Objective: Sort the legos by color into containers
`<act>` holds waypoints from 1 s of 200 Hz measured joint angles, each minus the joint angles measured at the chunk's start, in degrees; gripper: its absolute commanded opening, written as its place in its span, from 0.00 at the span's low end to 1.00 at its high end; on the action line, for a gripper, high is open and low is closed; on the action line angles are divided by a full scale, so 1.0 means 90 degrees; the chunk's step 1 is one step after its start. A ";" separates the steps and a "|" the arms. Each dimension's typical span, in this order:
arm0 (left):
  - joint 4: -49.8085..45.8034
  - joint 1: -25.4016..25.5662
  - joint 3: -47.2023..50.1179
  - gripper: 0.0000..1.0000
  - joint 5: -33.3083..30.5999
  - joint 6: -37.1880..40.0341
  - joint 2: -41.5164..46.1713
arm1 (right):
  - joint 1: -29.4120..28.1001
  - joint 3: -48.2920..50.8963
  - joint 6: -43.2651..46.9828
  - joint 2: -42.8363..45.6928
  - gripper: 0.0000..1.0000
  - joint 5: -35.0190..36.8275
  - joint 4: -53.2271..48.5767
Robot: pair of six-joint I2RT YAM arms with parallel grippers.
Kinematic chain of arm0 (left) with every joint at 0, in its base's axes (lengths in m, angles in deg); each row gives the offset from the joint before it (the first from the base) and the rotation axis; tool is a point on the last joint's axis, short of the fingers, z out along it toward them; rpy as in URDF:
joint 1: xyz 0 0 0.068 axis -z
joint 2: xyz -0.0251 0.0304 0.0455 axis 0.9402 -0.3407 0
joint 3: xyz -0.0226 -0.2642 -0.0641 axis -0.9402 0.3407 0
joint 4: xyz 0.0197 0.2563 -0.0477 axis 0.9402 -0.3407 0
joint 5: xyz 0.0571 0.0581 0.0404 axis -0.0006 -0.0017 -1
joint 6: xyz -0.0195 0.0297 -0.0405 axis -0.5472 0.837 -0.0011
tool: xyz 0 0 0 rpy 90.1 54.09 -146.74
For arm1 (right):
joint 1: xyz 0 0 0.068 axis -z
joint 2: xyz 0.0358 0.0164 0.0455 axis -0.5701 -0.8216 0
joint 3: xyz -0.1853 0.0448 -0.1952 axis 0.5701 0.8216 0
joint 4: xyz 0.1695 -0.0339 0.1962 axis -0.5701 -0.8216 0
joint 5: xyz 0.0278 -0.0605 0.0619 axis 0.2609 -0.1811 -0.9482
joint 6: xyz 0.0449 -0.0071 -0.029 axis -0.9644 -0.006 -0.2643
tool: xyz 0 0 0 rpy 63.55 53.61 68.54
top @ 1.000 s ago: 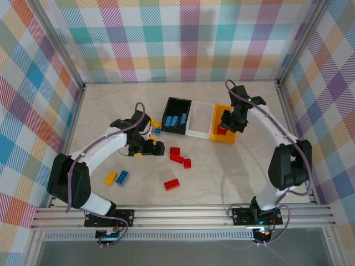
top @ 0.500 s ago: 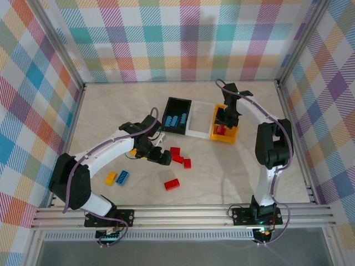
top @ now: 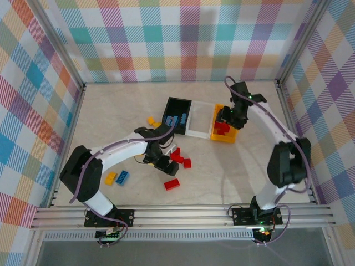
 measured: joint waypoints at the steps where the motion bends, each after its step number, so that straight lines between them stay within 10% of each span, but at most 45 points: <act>1: 0.0000 0.0010 0.0000 1.00 0.0000 0.0000 -0.0002 | 0.0000 0.0022 -0.0007 0.0024 0.60 -0.0007 0.0000; 120: 0.0243 0.1061 0.0053 0.96 0.0143 0.0617 -0.0811 | -0.0114 0.1664 -0.0328 0.0850 0.63 -0.0204 0.0175; 200: 0.0333 0.1086 0.0182 0.56 -0.0255 0.0770 -0.0903 | -0.0114 0.1659 -0.0328 0.0848 0.64 -0.0202 0.0202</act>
